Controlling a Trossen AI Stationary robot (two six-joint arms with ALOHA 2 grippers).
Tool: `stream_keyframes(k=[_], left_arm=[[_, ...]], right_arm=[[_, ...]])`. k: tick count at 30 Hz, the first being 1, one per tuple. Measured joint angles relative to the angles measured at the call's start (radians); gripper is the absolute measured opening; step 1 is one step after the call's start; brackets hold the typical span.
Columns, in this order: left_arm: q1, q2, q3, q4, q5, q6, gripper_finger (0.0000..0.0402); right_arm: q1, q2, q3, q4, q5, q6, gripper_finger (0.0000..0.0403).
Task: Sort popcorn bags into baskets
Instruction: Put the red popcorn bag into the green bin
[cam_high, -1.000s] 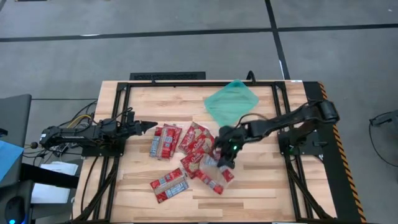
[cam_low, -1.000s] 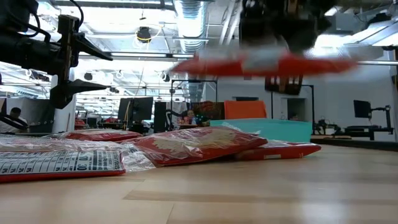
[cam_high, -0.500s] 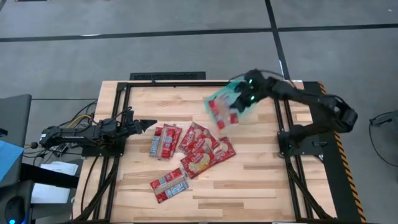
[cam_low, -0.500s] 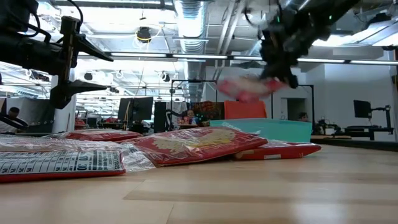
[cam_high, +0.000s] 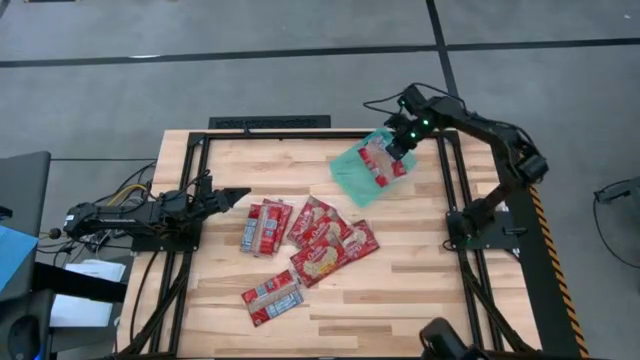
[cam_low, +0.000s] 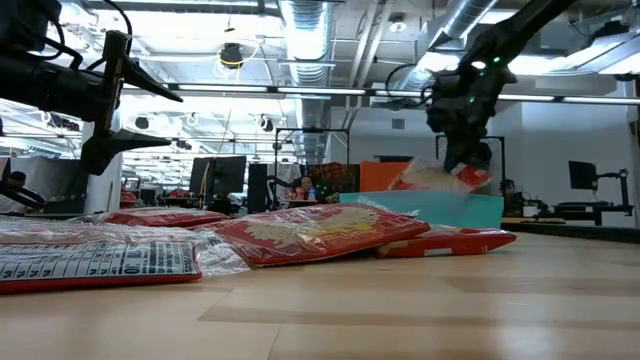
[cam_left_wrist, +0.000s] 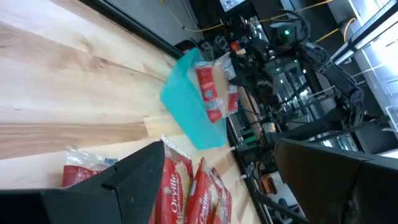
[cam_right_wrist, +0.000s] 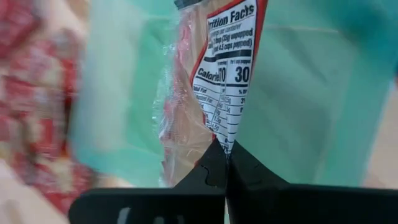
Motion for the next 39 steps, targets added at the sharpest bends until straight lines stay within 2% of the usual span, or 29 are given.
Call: stream_keyframes(k=[3, 8, 11, 14, 16, 21, 24, 27, 32, 35, 39], left_arm=[[0.000, 0.000, 0.000, 0.000, 0.000, 0.000, 0.0291], [0.000, 0.000, 0.000, 0.000, 0.000, 0.000, 0.0291], [0.000, 0.000, 0.000, 0.000, 0.000, 0.000, 0.0291], [0.000, 0.000, 0.000, 0.000, 0.000, 0.000, 0.0291], [0.000, 0.000, 0.000, 0.000, 0.001, 0.000, 0.0291], [0.000, 0.000, 0.000, 0.000, 0.001, 0.000, 0.0291], [0.000, 0.000, 0.000, 0.000, 0.019, -0.006, 0.0291], [0.000, 0.000, 0.000, 0.000, 0.045, -0.005, 0.0291], [0.000, 0.000, 0.000, -0.010, 0.162, 0.020, 0.0291], [-0.001, 0.027, 0.029, -0.104, 0.244, 0.022, 0.0290], [-0.001, 0.103, 0.138, -0.441, 0.279, -0.060, 0.0287]], right_arm=[[0.008, 0.058, 0.053, -0.018, 0.050, -0.008, 0.0020], [0.016, 0.113, 0.112, -0.040, 0.077, -0.031, 0.0038], [0.028, 0.131, 0.143, -0.056, 0.159, -0.047, 0.0069], [0.036, 0.135, 0.166, -0.061, 0.276, -0.065, 0.0113], [0.042, 0.135, 0.182, -0.063, 0.314, -0.068, 0.0143], [0.046, 0.135, 0.247, -0.095, 0.312, -0.020, 0.0200], [0.076, 0.131, 0.293, -0.118, 0.203, 0.028, 0.0213], [0.169, 0.123, 0.311, -0.063, 0.077, 0.109, 0.0213], [0.427, 0.129, 0.310, 0.061, 0.060, 0.146, 0.0203], [0.581, 0.139, 0.308, 0.155, 0.129, 0.160, 0.0199], [0.725, 0.137, 0.309, 0.275, 0.294, 0.173, 0.0191]])
